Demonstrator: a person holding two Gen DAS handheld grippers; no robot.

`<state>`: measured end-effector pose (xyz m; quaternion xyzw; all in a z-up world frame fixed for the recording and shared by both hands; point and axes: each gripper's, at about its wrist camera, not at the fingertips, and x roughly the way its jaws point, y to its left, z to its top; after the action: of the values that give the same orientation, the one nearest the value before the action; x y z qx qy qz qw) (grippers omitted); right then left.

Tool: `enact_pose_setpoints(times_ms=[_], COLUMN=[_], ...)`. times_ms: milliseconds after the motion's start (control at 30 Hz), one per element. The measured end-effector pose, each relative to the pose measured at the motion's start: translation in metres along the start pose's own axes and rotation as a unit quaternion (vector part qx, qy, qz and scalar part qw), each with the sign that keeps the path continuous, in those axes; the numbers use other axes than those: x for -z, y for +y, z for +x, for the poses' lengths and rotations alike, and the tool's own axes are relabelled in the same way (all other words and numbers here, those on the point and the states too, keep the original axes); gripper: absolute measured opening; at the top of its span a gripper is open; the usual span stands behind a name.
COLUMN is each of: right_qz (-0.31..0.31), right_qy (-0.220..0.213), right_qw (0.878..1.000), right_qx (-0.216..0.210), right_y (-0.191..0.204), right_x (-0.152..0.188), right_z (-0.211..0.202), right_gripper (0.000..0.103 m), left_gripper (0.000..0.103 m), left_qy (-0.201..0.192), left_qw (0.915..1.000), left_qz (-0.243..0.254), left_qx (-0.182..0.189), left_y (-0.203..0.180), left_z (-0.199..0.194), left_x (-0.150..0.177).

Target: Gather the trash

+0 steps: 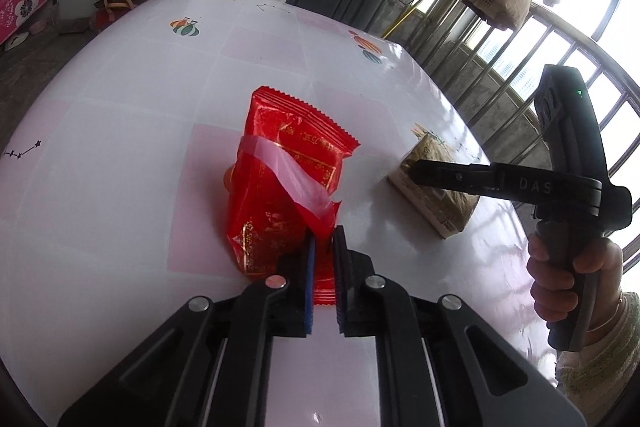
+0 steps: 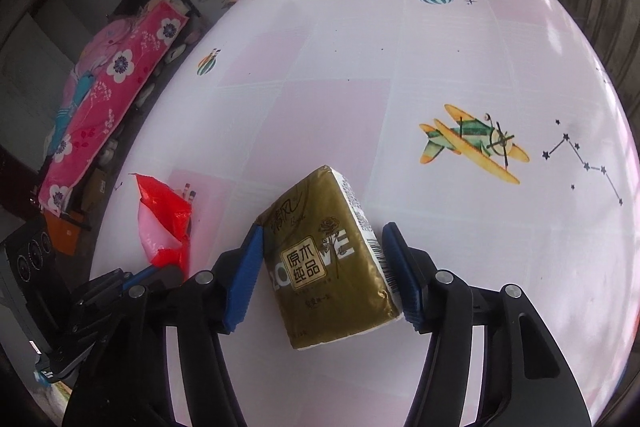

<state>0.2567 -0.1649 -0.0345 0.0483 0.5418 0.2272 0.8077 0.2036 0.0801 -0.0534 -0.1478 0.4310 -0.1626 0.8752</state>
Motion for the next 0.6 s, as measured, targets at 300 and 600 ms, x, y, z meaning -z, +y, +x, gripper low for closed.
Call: enact_pose_setpoints(times_ms=[300, 600], right_qz=[0.042, 0.100], right_qy=[0.008, 0.017], right_qw=[0.999, 0.995], right_qx=[0.005, 0.014], right_y=[0.002, -0.005], right_x=[0.059, 0.124], right_z=[-0.035, -0.074], right_gripper=[0.054, 0.054], left_gripper=[0.006, 0.006], left_qy=[0.047, 0.065], left_qw=[0.9958, 0.9898], left_qz=[0.069, 0.107], left_qx=[0.037, 0.067], left_y=[-0.037, -0.070], left_z=[-0.023, -0.059], left_x=[0.046, 0.097])
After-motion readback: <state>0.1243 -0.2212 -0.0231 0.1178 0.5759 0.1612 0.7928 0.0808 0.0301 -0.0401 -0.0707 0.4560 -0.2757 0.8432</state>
